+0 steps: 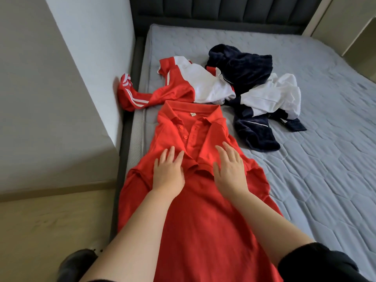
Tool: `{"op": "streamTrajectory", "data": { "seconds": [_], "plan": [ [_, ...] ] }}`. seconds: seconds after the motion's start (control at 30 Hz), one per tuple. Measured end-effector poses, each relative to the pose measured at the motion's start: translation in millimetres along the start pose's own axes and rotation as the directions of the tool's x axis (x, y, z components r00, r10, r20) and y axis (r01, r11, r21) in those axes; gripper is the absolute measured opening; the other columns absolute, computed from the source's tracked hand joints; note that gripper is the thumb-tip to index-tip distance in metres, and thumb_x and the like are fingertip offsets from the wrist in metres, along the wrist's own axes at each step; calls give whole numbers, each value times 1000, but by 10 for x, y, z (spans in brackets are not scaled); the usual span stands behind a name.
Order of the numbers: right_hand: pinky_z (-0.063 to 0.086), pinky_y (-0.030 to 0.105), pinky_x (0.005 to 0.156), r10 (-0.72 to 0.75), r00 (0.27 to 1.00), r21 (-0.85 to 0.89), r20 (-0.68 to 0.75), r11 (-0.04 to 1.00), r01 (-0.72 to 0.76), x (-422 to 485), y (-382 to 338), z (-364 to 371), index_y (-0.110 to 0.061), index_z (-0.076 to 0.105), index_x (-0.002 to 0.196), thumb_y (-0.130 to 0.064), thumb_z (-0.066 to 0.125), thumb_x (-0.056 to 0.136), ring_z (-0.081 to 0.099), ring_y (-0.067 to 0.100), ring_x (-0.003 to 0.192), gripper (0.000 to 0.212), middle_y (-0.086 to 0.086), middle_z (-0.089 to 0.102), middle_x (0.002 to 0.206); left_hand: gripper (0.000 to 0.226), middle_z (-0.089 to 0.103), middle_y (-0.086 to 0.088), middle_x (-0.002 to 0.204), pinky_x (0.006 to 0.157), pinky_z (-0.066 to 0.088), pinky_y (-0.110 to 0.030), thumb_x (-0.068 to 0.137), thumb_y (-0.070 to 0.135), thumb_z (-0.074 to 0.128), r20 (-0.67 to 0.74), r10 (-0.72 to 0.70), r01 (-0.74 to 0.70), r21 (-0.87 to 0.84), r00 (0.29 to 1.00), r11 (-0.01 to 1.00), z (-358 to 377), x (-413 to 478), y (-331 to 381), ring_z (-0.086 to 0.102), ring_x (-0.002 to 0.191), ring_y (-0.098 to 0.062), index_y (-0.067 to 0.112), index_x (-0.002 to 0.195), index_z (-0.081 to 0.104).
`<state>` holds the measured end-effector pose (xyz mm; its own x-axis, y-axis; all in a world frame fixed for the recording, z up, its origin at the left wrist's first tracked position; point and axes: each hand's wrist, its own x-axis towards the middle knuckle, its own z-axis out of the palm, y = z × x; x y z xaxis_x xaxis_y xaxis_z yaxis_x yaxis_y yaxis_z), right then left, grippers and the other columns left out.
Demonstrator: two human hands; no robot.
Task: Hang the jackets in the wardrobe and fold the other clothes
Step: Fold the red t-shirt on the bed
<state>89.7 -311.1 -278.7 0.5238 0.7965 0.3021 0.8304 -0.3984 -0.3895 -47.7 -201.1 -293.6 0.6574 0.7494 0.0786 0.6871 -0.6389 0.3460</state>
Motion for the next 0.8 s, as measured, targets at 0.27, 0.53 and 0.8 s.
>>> {"op": "streamTrajectory", "data": {
  "seconds": [0.27,0.53,0.8],
  "plan": [
    [36,40,85,35,992,-143,124,990,-18,138,-160,184,-8,67,84,-44,24,89,58,32,99,56,9,67,94,46,23,1,156,114,11,-44,99,47,28,191,-18,19,-5,981,1000,10,99,-45,12,144,-21,31,139,43],
    [35,41,93,11,1000,-33,-11,999,-12,1202,-288,274,-1,63,103,-12,49,88,49,35,105,23,18,60,109,60,4,-5,159,113,6,-55,93,37,47,64,-70,63,110,995,992,-61,386,-264,-7,145,-30,30,148,22],
    [29,40,103,87,990,-163,110,984,-68,1980,-306,671,0,43,129,-17,46,93,37,34,126,39,17,45,135,65,-8,-2,159,114,2,-52,97,50,33,184,-131,115,93,974,989,90,549,-352,-14,144,-29,30,151,3]
  ]
}}
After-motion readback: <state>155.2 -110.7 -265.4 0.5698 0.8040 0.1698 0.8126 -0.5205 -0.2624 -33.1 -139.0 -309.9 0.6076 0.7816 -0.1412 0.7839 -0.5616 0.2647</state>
